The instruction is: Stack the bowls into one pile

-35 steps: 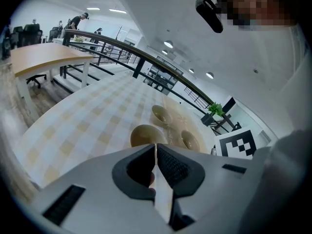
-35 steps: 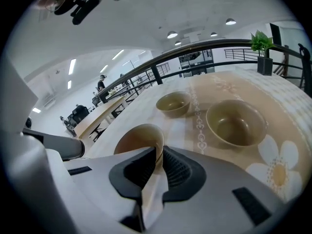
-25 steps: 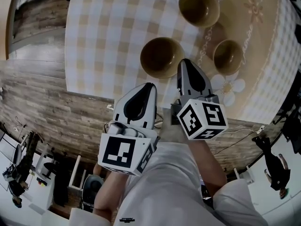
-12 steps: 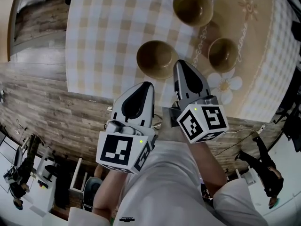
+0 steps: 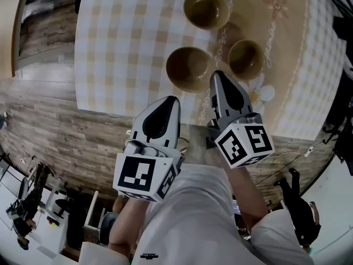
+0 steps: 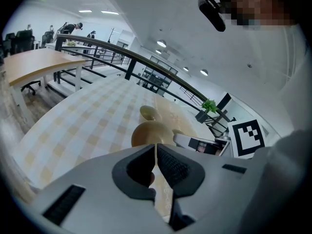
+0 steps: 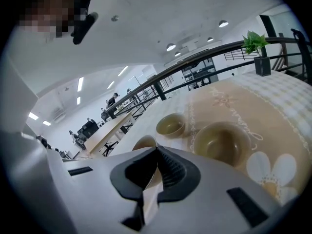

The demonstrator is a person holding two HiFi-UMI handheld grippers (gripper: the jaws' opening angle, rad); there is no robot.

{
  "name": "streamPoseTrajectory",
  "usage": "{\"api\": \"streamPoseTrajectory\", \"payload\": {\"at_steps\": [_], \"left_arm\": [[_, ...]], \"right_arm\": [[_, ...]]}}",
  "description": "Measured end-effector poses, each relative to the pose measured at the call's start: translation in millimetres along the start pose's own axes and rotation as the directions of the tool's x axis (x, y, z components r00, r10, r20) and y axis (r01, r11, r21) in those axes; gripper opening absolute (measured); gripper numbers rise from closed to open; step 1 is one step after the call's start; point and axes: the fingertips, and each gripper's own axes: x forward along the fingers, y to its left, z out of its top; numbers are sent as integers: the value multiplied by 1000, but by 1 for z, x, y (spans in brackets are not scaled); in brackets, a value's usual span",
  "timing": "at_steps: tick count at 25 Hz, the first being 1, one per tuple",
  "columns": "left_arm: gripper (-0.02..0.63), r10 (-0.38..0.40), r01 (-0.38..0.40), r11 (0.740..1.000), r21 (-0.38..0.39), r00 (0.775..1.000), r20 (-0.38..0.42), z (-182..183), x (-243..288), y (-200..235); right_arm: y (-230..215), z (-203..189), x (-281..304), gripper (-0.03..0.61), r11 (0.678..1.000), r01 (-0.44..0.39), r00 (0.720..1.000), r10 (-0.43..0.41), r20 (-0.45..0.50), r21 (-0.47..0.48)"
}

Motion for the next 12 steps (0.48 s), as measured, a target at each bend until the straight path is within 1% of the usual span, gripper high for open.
{"api": "streamPoseTrajectory", "payload": {"at_steps": [12], "left_arm": [[31,-36,36,999,39,999,6,5,14,-52]], "right_arm": [[-48,47,-41,34,999,46,993,-48,105,26]]}}
